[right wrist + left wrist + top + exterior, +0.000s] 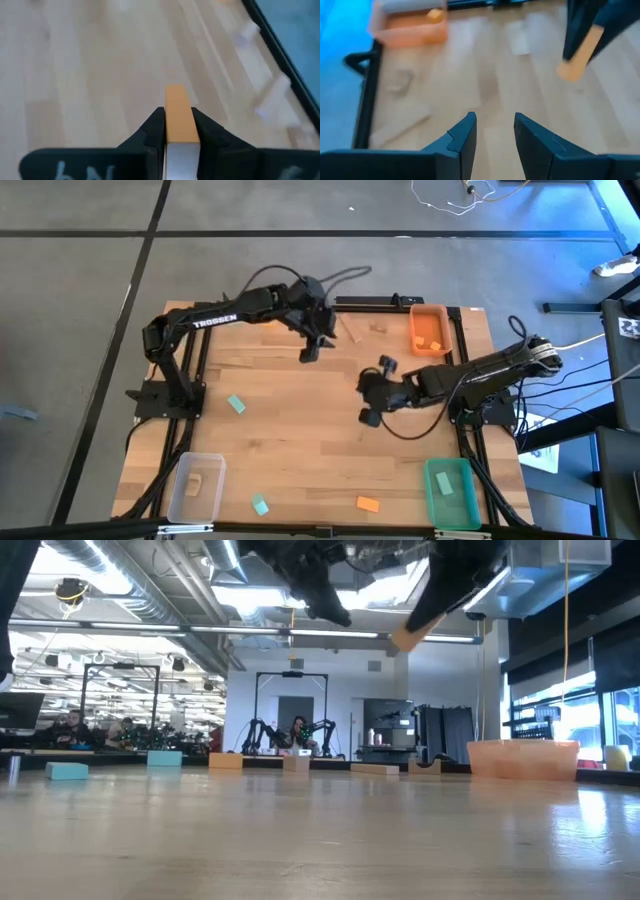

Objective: Sort & place blocks by color
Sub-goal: Put the orange block into the orange bin

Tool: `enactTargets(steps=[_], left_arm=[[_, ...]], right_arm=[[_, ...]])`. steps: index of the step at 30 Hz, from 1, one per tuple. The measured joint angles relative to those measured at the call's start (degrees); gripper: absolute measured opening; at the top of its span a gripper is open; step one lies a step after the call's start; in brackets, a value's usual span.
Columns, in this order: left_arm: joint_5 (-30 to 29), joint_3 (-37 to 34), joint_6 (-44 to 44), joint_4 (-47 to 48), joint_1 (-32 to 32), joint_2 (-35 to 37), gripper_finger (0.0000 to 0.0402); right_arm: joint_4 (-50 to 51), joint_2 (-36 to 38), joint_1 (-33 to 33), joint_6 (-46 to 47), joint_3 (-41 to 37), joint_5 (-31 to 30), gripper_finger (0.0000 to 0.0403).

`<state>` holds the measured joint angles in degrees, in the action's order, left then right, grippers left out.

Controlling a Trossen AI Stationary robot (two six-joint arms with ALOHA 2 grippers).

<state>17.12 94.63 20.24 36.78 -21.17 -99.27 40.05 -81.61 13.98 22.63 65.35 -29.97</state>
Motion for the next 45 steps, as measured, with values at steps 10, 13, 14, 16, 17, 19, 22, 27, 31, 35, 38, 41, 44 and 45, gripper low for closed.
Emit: enactTargets(steps=[10, 13, 14, 16, 17, 19, 22, 27, 31, 35, 38, 41, 44, 45], left_arm=[[-0.5, -0.1, 2.3, 5.3, -6.0, 5.8, 0.0121], [0.1, -0.1, 3.1, 5.9, -7.1, 6.8, 0.0121], [0.3, -0.1, 3.5, 5.8, -7.3, 6.8, 0.0121], [0.4, -0.1, 3.9, 5.9, -7.4, 6.8, 0.0121], [0.4, -0.1, 3.9, 5.9, -7.5, 6.8, 0.0121], [0.4, -0.1, 3.9, 5.9, -7.8, 6.8, 0.0121], [0.2, -0.1, 2.6, 5.9, -7.8, 6.8, 0.0121], [0.1, -0.1, -0.6, 5.8, -7.8, 6.8, 0.0121], [-1.6, -0.1, -2.3, 5.7, -7.8, 6.8, 0.0121], [-3.7, -0.1, -3.7, 5.6, -7.8, 6.8, 0.0121], [-5.5, -0.1, -3.7, 5.5, -7.8, 6.8, 0.0121], [-7.4, -0.1, -4.3, 5.4, -7.8, 6.8, 0.0121], [-8.3, -0.1, -5.1, 4.9, -7.8, 6.8, 0.0121], [-8.7, -0.1, -5.2, 4.8, -7.8, 6.8, 0.0121]], right_arm=[[7.3, 6.9, -14.2, 16.6, 0.0, -1.4, 0.0059], [10.7, 6.8, -20.5, 18.6, 0.0, -1.2, 0.0059], [12.7, 6.7, -22.7, 19.2, 0.0, -0.6, 0.0059], [17.2, 6.5, -27.2, 20.3, 0.0, 0.9, 0.0059], [20.2, 6.4, -29.4, 20.7, 0.0, 1.2, 0.0059], [25.1, 6.5, -33.9, 20.5, 0.0, 1.1, 0.0059], [31.9, 6.5, -40.7, 18.7, 0.0, 1.2, 0.0059], [34.5, 6.4, -51.0, 10.2, -2.1, 1.1, 0.0059], [28.1, 6.4, -57.1, 2.5, -6.8, 4.0, 0.0059], [20.6, 6.3, -61.1, -1.7, -12.7, 5.6, 0.0059], [14.7, 6.3, -62.5, -3.5, -16.4, 7.9, 0.0059], [10.1, 6.3, -62.6, -4.7, -19.8, 9.3, 0.0059], [7.1, 6.3, -62.6, -4.8, -22.0, 9.7, 0.0059], [6.9, 6.3, -62.6, -4.8, -22.5, 10.0, 0.0059]])
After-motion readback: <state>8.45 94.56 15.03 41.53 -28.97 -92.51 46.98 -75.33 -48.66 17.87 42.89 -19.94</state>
